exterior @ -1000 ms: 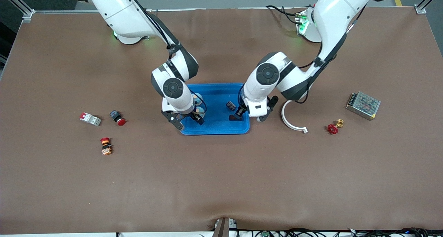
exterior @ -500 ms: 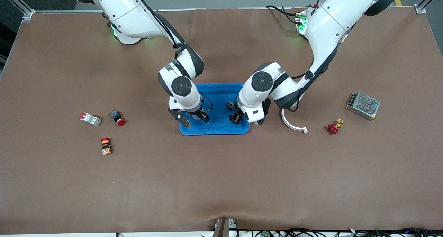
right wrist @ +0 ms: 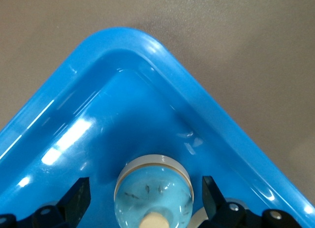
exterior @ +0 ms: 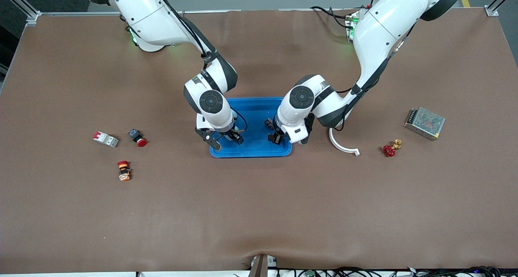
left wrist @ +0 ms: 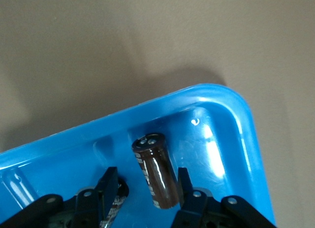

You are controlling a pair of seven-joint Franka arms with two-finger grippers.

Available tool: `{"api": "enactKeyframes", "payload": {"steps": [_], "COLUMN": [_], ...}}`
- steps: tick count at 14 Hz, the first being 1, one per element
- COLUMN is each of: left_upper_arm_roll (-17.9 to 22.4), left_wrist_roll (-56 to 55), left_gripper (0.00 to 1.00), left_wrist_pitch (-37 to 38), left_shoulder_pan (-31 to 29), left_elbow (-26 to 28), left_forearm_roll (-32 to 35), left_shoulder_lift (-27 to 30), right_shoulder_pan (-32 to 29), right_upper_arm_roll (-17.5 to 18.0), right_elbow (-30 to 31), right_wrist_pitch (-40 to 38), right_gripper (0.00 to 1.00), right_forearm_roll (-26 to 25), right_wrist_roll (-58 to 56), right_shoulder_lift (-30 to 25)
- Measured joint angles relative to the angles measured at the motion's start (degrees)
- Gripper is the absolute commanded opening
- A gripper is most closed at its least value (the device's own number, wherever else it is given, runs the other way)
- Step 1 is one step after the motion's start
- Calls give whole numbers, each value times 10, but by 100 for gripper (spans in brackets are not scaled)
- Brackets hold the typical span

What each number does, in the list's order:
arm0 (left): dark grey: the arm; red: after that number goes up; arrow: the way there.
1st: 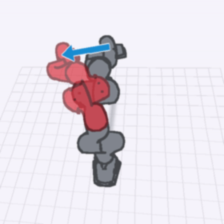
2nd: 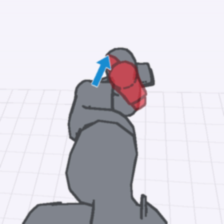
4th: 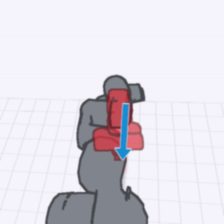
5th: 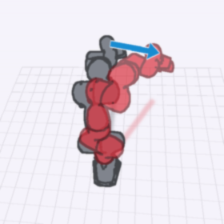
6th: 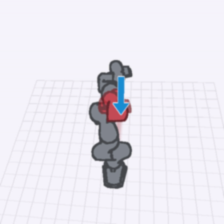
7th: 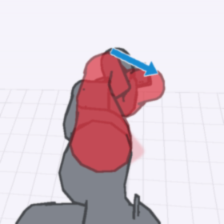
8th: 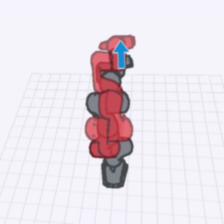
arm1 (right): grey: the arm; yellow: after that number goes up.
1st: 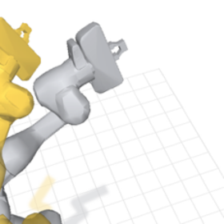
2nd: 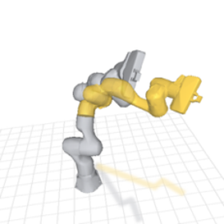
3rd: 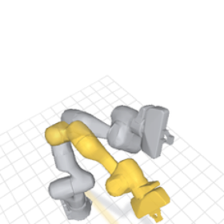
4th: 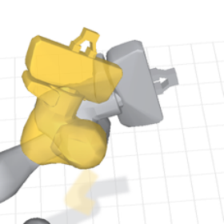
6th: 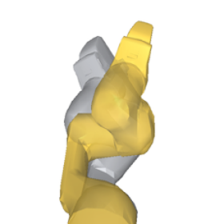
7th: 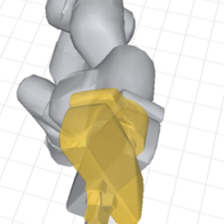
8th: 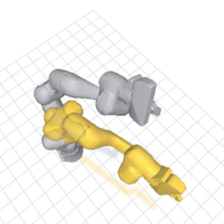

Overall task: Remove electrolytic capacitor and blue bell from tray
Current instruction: 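Lift the capacitor with the left gripper while the right gripper carries the bell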

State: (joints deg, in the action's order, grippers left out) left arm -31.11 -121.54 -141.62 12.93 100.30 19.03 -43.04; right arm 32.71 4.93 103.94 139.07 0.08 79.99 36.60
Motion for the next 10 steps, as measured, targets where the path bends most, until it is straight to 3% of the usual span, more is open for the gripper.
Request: {"api": "enactKeyframes", "payload": {"steps": [1,2,4,6,10], "left_upper_arm_roll": [2,6,20,29,34], "left_wrist_roll": [0,0,0,0,0], "left_gripper": [48,41,27,0,0], "left_wrist_pitch": [-2,-6,-14,-17,-18], "left_shoulder_pan": [3,8,20,29,29], "left_elbow": [-1,-2,-2,-5,-22], "left_forearm_roll": [0,0,0,0,21], "left_shoulder_lift": [-3,-5,-10,-13,-14], "right_shoulder_pan": [0,0,1,3,13], "right_upper_arm_roll": [0,0,0,1,1], "right_elbow": [0,0,0,-4,-11], "right_wrist_pitch": [0,0,6,7,4], "right_gripper": [26,0,0,0,0], "right_forearm_roll": [0,0,0,-1,-1], "right_wrist_roll": [0,0,0,0,0], "right_shoulder_lift": [0,0,0,-2,0]}}
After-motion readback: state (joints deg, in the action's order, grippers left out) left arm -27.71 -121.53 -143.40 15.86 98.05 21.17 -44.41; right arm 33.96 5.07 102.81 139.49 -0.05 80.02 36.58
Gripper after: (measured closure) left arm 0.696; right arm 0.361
